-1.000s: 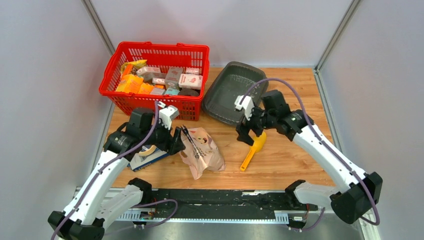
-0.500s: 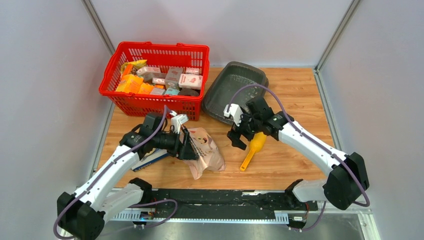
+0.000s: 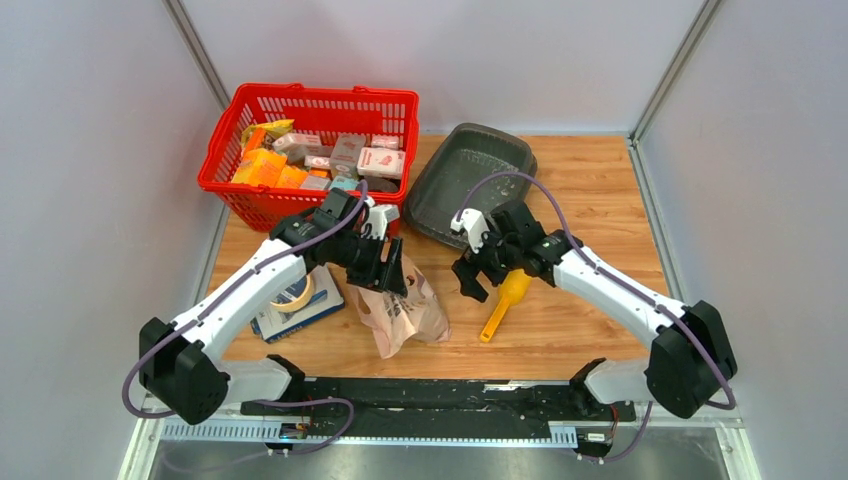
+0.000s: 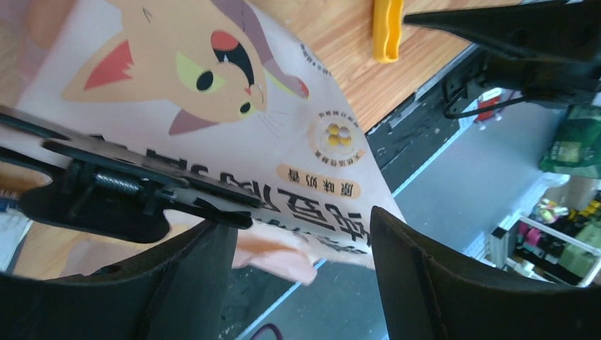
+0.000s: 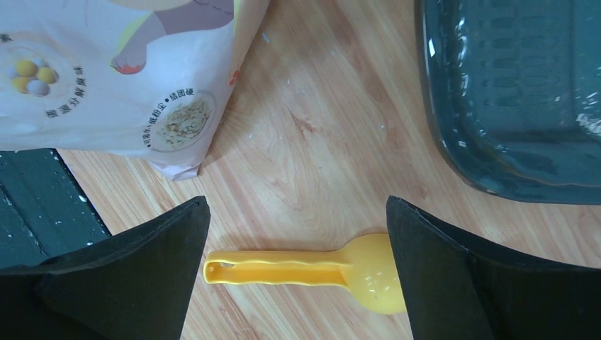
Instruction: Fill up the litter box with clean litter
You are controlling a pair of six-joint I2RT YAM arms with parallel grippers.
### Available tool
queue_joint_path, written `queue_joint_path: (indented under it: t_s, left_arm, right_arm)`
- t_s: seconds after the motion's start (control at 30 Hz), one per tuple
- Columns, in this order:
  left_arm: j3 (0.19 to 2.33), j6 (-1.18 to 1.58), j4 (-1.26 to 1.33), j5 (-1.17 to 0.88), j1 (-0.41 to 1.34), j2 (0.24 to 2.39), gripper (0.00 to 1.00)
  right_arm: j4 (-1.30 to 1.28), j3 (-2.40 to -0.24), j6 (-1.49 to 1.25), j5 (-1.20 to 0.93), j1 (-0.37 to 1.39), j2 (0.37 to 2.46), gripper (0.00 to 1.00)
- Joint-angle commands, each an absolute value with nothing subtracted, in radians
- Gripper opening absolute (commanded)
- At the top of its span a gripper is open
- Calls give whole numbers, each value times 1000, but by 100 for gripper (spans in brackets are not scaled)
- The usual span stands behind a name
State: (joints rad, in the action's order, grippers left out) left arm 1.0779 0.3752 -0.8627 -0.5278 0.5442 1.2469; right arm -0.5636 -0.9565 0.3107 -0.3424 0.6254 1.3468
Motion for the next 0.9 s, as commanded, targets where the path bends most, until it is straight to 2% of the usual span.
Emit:
queue_joint_path:
  t_s: [0.0, 0.2, 0.3, 0.4, 0.43, 0.5, 0.53, 0.57, 0.63, 0.87]
  left_arm:
    - [1144, 385, -1011, -404, 609, 1239, 75]
    - [1089, 385, -1028, -324, 693, 1224, 70]
    - [1052, 362, -1008, -296, 692, 1213, 63]
    - [1048, 325, -941, -287, 692, 1212, 50]
    - [1051, 307, -921, -294, 695, 1210, 40]
    - [1065, 229, -873, -345, 693, 1206, 31]
    - [1072, 206, -868, -362, 692, 1198, 17]
    - [1077, 183, -871, -379, 692, 1193, 9]
    - [1098, 140, -882, -391, 692, 1180, 0]
    - [1190, -73, -940, -463, 696, 1184, 0]
  right_arm:
    - [-535, -966, 302, -321, 627, 1279, 99]
    - [-526, -968, 288, -330, 626, 1258, 100]
    - [-540, -986, 281, -341, 626, 1270, 100]
    - [-546, -1008, 281, -344, 626, 1284, 100]
    - [-555, -1018, 284, -341, 626, 1288, 100]
    - [-567, -1032, 296, -339, 626, 1296, 100]
    - [-587, -1040, 301, -333, 626, 1299, 100]
    - [-600, -1058, 307, -330, 626, 1302, 100]
    - [-632, -1072, 325, -318, 626, 1304, 100]
    - [-652, -1063, 353, -291, 574, 1256, 100]
